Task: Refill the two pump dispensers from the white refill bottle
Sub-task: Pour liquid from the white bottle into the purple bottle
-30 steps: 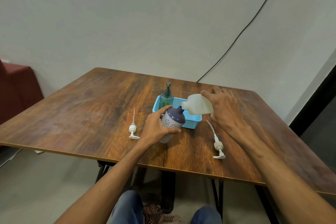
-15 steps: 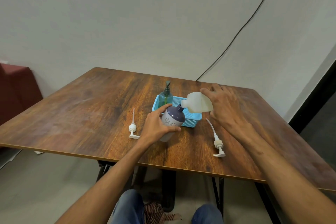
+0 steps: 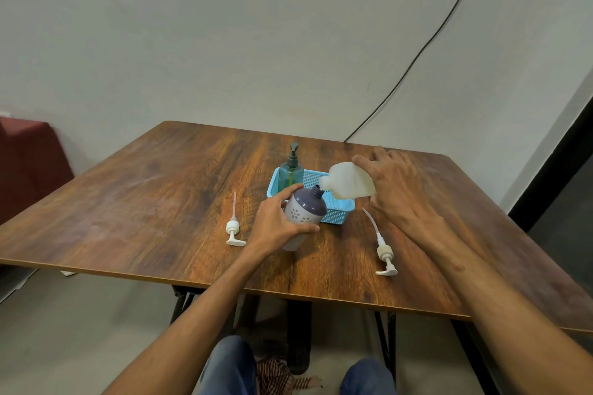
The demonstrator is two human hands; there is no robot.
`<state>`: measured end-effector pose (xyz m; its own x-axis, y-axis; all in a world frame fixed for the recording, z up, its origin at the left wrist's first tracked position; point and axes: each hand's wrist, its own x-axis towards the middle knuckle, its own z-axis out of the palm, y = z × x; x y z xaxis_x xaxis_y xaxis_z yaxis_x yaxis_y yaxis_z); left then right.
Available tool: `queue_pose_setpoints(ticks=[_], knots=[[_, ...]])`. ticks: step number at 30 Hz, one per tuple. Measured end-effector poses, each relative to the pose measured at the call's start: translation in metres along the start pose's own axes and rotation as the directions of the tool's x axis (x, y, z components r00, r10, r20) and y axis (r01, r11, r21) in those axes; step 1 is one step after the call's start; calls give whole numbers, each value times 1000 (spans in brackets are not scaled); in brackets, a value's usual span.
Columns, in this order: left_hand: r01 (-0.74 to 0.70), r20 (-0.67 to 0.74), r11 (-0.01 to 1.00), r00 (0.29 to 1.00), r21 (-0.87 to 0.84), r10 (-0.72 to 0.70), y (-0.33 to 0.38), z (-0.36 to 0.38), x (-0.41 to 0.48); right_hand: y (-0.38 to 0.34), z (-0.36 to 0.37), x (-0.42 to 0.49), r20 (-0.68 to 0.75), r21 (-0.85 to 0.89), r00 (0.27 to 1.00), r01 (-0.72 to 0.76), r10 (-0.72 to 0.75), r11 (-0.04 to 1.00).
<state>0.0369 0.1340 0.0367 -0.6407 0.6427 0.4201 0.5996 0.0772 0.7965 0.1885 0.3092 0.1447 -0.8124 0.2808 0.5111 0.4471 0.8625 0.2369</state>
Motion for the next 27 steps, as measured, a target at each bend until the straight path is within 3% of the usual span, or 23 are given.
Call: queue_pose_setpoints(ticks=[27], knots=[[20,3,1000,1000,-11,-20,2,-1,-1,-3,-3,1,4,15,1000,11,-11,1000]])
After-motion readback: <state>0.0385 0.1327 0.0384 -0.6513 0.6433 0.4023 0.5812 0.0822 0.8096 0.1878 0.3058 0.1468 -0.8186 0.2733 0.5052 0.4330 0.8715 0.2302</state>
